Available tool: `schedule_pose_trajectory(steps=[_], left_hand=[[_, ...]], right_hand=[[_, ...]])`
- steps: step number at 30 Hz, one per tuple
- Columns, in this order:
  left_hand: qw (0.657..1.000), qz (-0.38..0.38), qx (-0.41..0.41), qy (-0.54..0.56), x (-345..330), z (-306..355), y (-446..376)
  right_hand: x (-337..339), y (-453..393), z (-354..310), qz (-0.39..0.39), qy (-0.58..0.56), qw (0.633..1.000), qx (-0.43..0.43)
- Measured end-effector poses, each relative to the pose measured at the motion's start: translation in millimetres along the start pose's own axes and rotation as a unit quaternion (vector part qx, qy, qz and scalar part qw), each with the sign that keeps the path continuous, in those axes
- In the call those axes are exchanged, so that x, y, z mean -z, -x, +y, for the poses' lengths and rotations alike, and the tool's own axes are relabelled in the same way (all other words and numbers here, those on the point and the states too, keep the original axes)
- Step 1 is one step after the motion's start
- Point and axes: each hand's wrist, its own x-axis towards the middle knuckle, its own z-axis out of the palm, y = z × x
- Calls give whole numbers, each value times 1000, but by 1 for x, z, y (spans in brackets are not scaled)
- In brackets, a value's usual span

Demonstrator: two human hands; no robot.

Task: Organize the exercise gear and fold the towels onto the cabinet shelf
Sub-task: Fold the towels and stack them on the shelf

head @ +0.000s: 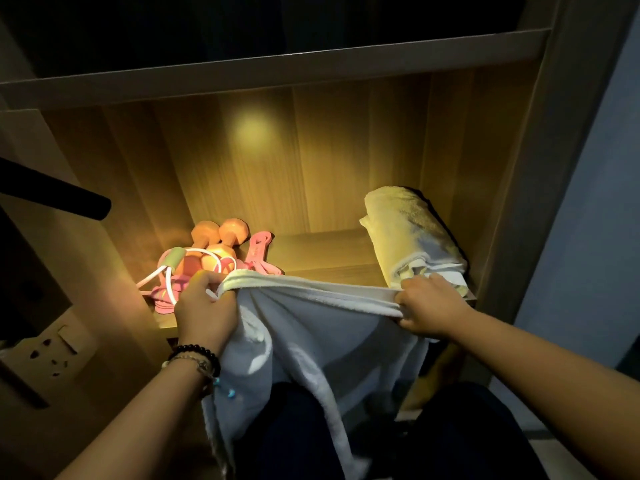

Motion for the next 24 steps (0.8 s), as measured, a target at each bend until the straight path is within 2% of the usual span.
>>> schedule_pose_trajectory(steps=[7,16,19,24], left_hand=[[1000,4,13,-22,-18,-17,0],[999,-3,6,-36,-41,-15,-6],[999,0,10,-39,-40,-14,-8],[996,6,2,-92,-35,-20,-14]], right_hand=[[21,14,51,14,35,999,25],[21,30,79,-53,13,998,33],[17,36,84,-69,16,997,7],[18,43,89,-136,-89,986,-38]])
